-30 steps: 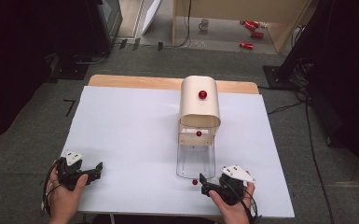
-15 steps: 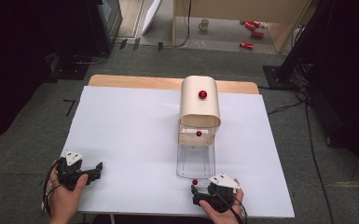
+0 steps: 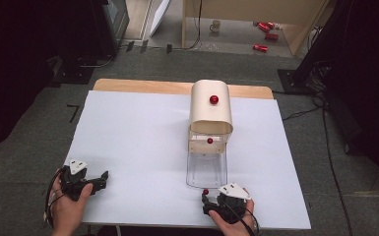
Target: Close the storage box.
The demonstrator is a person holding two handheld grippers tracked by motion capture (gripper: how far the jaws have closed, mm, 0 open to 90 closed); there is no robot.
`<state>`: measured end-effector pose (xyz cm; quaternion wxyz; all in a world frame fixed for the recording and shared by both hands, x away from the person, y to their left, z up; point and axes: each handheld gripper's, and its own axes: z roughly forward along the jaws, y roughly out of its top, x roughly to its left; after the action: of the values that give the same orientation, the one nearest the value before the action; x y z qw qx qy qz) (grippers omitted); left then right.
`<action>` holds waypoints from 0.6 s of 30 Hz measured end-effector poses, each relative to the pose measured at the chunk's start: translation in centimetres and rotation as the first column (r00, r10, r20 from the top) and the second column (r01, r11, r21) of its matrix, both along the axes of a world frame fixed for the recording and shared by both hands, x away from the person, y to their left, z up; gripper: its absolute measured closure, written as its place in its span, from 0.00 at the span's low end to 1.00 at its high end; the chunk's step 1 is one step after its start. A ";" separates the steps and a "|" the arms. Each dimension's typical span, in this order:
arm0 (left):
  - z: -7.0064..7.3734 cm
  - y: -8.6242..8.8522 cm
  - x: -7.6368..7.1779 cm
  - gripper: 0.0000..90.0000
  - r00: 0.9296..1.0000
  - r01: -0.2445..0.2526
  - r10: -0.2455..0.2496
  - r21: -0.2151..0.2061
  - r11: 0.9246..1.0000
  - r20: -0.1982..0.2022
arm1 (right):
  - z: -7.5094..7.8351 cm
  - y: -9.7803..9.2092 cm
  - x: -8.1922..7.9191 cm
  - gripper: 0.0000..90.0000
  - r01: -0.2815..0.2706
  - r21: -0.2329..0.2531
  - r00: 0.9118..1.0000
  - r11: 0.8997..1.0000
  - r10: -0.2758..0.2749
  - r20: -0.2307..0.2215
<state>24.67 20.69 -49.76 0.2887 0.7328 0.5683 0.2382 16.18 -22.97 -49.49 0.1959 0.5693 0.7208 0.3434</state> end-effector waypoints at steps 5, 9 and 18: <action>0.0 0.0 0.0 0.06 1.000 0.000 0.000 0.000 1.000 0.000 | 0.1 -0.1 0.0 0.20 0.003 -0.008 1.000 1.000 -0.003 0.004; 0.0 0.0 0.0 0.06 1.000 0.001 -0.001 0.001 1.000 -0.001 | 0.0 0.0 0.1 0.20 0.002 -0.013 1.000 1.000 -0.002 0.007; 0.0 0.0 0.0 0.06 1.000 0.001 -0.001 0.001 1.000 0.000 | 1.1 -0.1 0.6 0.20 0.015 0.001 0.999 1.000 -0.015 0.028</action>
<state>24.67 20.69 -49.77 0.2885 0.7331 0.5679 0.2384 16.78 -23.03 -48.39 0.2083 0.5697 0.7137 0.3503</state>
